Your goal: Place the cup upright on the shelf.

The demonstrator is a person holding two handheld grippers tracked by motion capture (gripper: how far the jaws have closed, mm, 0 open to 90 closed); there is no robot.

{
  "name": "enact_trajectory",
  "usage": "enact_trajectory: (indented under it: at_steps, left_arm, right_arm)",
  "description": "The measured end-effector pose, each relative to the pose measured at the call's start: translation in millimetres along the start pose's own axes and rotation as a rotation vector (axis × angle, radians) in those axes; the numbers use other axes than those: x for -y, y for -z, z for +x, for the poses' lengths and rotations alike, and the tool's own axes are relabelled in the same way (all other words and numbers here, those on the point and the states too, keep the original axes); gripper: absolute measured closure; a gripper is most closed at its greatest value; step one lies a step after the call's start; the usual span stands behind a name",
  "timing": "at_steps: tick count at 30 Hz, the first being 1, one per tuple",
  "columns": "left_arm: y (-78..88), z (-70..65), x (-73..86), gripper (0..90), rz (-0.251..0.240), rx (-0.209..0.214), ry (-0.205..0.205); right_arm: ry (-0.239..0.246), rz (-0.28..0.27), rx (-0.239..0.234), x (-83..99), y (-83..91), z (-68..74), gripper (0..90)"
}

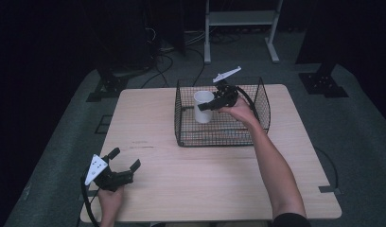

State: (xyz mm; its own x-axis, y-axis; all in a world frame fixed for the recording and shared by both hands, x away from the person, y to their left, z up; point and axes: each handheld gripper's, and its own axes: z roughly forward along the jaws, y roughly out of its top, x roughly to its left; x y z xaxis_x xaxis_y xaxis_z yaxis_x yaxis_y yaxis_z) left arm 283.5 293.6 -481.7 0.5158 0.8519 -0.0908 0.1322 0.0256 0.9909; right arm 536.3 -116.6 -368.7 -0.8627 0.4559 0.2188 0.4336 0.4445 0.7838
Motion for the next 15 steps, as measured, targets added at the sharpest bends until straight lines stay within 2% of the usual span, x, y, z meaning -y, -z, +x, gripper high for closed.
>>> enact_trajectory:
  at_steps: [15]
  left_arm:
    - [0.2,0.0,-0.1,0.0,0.0,0.0,-0.001]
  right_arm:
    - [-0.006,0.02,-0.007,5.2,-8.2,-3.2,18.8]
